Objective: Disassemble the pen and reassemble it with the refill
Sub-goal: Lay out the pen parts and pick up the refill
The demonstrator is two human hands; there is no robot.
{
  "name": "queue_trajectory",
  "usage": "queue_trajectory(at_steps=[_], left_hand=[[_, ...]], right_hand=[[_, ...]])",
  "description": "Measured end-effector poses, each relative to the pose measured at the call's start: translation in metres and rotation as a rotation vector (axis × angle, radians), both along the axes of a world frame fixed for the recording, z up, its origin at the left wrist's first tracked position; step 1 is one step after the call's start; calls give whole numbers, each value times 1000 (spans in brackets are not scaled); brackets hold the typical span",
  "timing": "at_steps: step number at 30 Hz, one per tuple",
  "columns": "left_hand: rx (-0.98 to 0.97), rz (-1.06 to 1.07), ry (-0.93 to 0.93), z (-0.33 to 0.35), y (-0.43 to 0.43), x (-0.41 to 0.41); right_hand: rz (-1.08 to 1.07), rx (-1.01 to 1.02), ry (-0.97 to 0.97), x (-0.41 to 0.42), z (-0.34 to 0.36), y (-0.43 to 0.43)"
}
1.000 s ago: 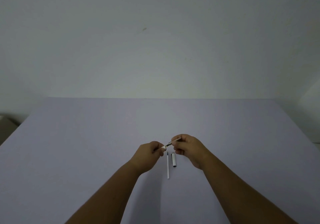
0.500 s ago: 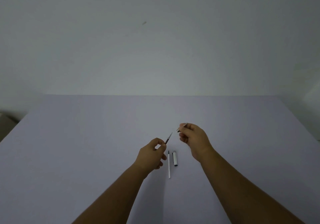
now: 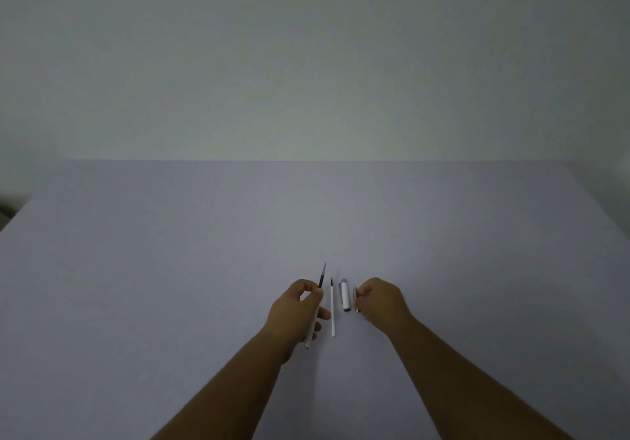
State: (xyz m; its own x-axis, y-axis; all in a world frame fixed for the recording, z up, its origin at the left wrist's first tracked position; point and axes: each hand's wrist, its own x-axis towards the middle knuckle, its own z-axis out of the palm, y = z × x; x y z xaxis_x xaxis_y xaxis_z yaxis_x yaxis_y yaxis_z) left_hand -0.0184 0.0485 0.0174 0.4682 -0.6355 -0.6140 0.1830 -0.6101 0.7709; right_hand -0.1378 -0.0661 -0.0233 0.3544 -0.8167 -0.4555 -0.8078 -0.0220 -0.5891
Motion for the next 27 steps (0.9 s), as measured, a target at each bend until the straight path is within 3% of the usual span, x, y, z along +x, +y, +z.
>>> queue_trajectory(at_steps=[11,14,17,21,27], left_hand=[[23,-17,-1,-5,0,-7],[17,-14,5,-2,-2,-8],[-6,-27,7,0,-5,-11],[-26,-72,9,3,-11,-17],[-4,-60,35,-3,-10,-17]], right_hand=[[-41,24,-58,-6,-5,1],[-115,14,-168,-7,2,2],[-184,258,-428,-2,19,5],[-106,329,-468,6,30,5],[-430,233,-552,8,32,-21]])
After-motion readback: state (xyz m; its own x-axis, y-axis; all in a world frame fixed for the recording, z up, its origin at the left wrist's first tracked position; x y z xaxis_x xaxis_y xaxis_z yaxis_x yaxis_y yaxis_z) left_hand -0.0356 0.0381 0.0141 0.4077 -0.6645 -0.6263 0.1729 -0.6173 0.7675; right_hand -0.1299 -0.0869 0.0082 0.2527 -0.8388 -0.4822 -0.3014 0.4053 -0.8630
